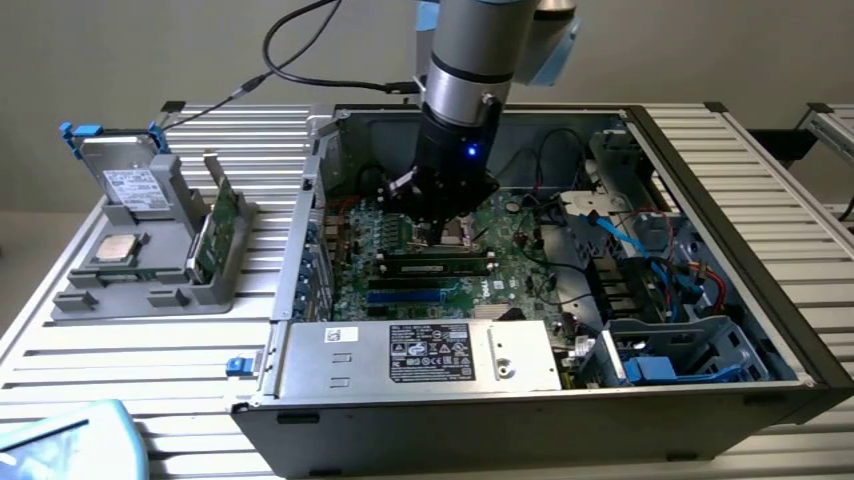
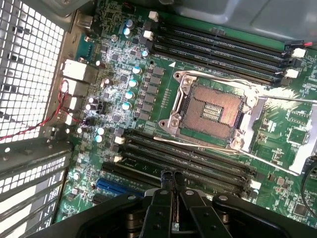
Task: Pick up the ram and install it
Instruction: 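Press down the ram until it locks into place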
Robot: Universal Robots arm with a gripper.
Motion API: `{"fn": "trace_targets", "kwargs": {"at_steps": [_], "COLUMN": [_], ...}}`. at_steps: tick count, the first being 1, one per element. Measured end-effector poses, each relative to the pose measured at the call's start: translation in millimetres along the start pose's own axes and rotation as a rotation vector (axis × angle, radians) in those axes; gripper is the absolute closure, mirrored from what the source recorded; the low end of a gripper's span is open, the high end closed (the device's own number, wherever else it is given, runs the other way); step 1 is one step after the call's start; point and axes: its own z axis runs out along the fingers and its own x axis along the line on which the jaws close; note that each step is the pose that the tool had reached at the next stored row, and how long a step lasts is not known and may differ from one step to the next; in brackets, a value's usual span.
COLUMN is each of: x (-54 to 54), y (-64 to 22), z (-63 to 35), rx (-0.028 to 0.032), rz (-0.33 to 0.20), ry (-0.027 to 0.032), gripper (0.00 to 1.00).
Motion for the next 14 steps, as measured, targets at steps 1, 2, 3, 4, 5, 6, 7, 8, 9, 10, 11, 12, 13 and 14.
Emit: {"fn": "trace_targets", "kwargs": {"at_steps": [1, 2, 3, 4, 5, 6, 7, 8, 9, 10, 11, 12, 13, 14], "x": [0.1, 0.1, 0.0, -0.1, -0.3, -0.3, -0.4, -0.6, -0.7, -0.8, -0.9, -1.0, -1.0, -1.0], "y": [-0.3, -0.4, -0.5, -0.6, -0.7, -0.7, -0.9, -0.9, -1.0, -1.0, -1.1, -1.1, -1.1, -1.1], "z": [-0.9, -1.6, -2.1, -2.6, -3.1, -3.6, -4.2, -4.6, -4.9, -5.0, -5.1, -5.2, -5.2, -5.2], "rx": [0.0001, -0.0002, -0.0002, -0.0001, 0.0000, 0.0001, 0.0003, 0.0005, 0.0007, 0.0015, 0.0024, 0.0034, 0.0044, 0.0053], "rz": [0.001, 0.002, 0.004, 0.006, 0.007, 0.009, 0.010, 0.011, 0.013, 0.015, 0.019, 0.023, 0.028, 0.033], "ry": [0.0000, -0.0006, -0.0014, -0.0025, -0.0036, -0.0048, -0.0060, -0.0073, -0.0092, -0.0131, -0.0179, -0.0234, -0.0292, -0.0349], "gripper": [0.89, 0.89, 0.89, 0.89, 0.89, 0.89, 0.89, 0.89, 0.89, 0.89, 0.89, 0.89, 0.89, 0.89]}}
